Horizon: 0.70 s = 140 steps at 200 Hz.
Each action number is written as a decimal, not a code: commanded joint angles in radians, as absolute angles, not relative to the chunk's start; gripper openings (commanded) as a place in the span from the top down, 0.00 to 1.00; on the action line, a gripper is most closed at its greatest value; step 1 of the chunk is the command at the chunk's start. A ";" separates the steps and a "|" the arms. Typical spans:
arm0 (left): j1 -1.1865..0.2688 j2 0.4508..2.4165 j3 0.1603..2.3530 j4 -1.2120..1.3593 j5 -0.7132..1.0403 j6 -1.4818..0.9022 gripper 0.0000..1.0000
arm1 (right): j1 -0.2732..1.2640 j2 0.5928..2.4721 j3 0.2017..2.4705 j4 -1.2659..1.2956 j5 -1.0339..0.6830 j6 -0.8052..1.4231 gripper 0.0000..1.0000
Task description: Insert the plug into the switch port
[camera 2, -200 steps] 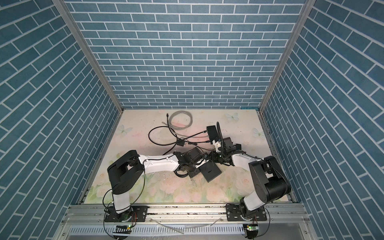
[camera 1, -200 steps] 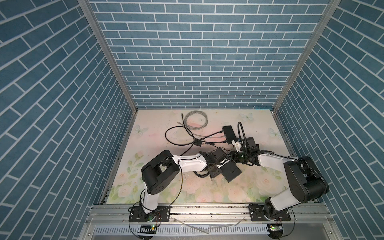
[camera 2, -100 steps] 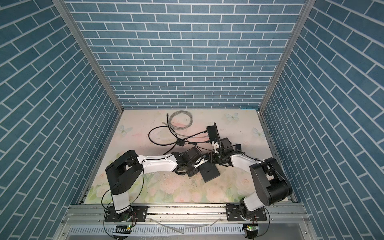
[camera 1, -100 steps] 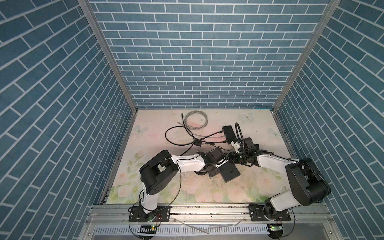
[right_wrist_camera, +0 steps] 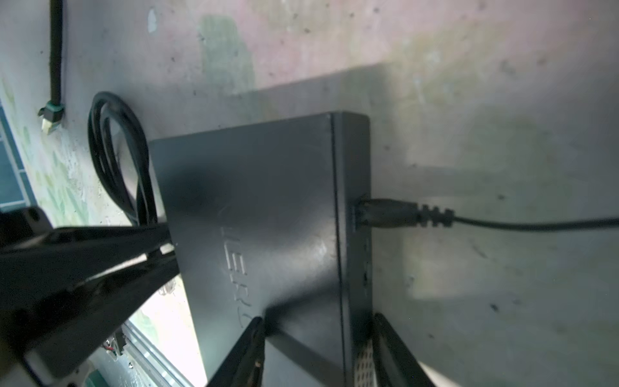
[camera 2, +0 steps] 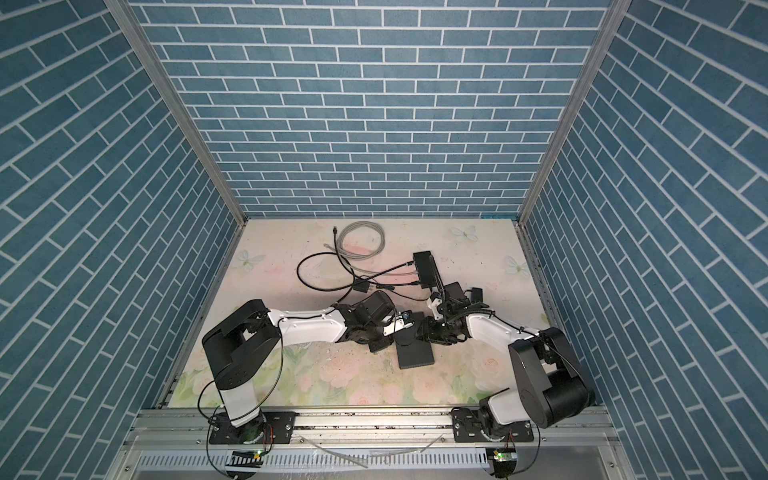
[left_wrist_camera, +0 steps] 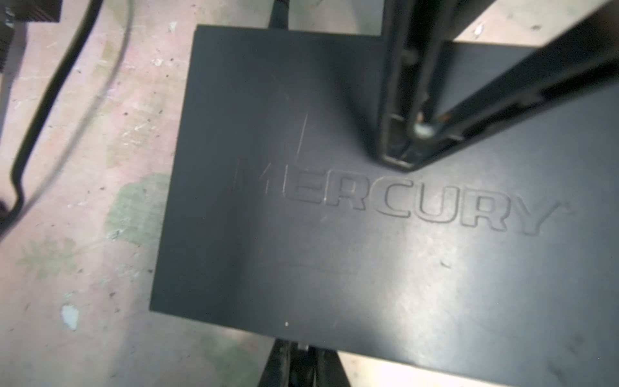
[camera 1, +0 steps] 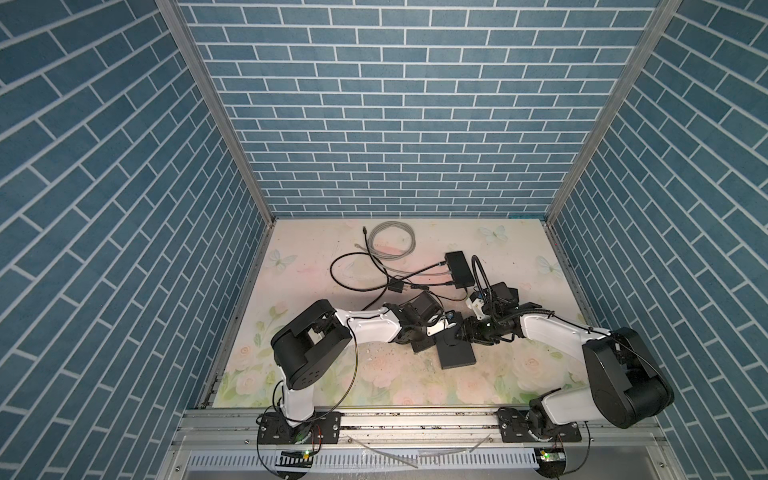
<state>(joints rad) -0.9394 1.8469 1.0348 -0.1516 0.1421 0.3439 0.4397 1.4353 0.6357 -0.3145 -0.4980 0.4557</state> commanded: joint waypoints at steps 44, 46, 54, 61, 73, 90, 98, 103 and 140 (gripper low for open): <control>-0.940 1.920 1.009 -0.004 0.315 0.444 1.00 | 0.585 1.546 0.667 -0.313 -0.797 0.368 0.52; -0.941 1.920 1.010 -0.003 0.322 0.448 1.00 | 0.588 1.546 0.668 -0.314 -0.802 0.367 0.52; -0.946 1.922 1.017 -0.003 0.345 0.461 1.00 | 0.596 1.546 0.680 -0.323 -0.810 0.353 0.53; -0.950 1.925 1.023 -0.009 0.370 0.478 1.00 | 0.603 1.545 0.691 -0.337 -0.806 0.342 0.53; -0.960 1.929 1.034 -0.015 0.390 0.497 1.00 | 0.610 1.547 0.708 -0.350 -0.808 0.329 0.53; -0.973 1.933 1.045 -0.016 0.407 0.519 1.00 | 0.628 1.556 0.728 -0.351 -0.817 0.324 0.54; -0.977 1.934 1.048 -0.011 0.420 0.526 1.00 | 0.639 1.563 0.740 -0.355 -0.822 0.317 0.54; -0.980 1.935 1.046 0.000 0.423 0.526 1.00 | 0.645 1.569 0.747 -0.355 -0.821 0.315 0.54; -0.989 1.934 1.024 0.107 0.473 0.511 1.00 | 0.674 1.607 0.776 -0.337 -0.847 0.308 0.56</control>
